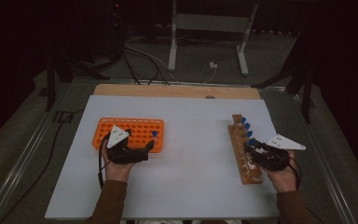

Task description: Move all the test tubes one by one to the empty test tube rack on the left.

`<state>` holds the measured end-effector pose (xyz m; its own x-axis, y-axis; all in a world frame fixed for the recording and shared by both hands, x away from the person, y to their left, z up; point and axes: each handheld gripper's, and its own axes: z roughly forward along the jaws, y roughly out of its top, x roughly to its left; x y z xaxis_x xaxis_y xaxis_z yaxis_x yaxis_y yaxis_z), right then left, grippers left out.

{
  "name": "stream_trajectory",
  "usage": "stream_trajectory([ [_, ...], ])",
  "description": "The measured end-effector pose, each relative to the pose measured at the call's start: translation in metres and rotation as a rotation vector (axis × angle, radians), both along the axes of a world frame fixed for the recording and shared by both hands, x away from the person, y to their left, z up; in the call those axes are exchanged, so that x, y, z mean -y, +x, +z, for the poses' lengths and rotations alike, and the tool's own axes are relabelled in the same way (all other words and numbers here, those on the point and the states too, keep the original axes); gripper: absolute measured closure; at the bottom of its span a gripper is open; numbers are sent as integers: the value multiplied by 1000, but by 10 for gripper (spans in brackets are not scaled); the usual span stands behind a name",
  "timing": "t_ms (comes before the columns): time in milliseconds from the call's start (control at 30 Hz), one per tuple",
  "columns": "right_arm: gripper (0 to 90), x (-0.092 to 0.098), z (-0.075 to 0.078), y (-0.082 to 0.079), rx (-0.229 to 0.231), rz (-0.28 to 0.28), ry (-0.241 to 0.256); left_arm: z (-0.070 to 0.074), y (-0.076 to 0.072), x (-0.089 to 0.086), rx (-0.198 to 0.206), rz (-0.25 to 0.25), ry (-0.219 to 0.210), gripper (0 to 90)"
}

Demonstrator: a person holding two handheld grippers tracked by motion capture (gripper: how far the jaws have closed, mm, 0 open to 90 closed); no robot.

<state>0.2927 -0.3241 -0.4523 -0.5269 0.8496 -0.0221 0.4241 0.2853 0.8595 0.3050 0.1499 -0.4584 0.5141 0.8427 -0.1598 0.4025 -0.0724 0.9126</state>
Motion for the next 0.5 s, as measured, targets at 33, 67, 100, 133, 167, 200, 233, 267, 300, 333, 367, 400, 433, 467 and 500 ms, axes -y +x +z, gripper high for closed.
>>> stream_trajectory([
  [33,725,0,-1,2,-4,-8,-9,0,0,0,-1,0,-1,9],
  [67,725,0,-1,2,-4,-8,-9,0,0,0,-2,0,-3,9],
  [100,749,0,-2,2,-8,-13,-10,-1,0,0,-2,2,-3,9],
  [133,761,0,-3,3,-10,-14,-11,-1,0,0,-2,2,-2,9],
  [167,763,-1,-3,4,-12,-19,-13,-1,0,0,-2,4,0,9],
  [200,764,-1,-4,5,-13,-30,-8,-1,0,0,-2,5,0,9],
  [233,764,-1,-4,5,-13,-30,-8,-1,0,0,-1,6,0,9],
  [267,764,-2,-4,7,-12,-38,-5,-1,0,0,-1,7,0,9],
  [300,764,-2,-4,7,-12,-38,-5,-1,0,0,0,7,0,9],
  [333,764,-2,-4,7,-13,-42,-1,-1,0,1,1,8,0,9],
  [367,764,-2,-5,7,-15,-42,2,-1,0,1,1,10,0,9],
  [400,764,-3,-5,8,-17,-45,0,-1,0,1,3,11,0,9],
  [433,762,-3,-5,8,-18,-50,-2,-1,0,1,3,11,1,9],
  [467,762,-4,-6,9,-23,-51,-3,-1,0,1,4,11,1,9],
  [500,763,-4,-7,9,-24,-54,-1,-1,0,1,4,12,2,9],
])
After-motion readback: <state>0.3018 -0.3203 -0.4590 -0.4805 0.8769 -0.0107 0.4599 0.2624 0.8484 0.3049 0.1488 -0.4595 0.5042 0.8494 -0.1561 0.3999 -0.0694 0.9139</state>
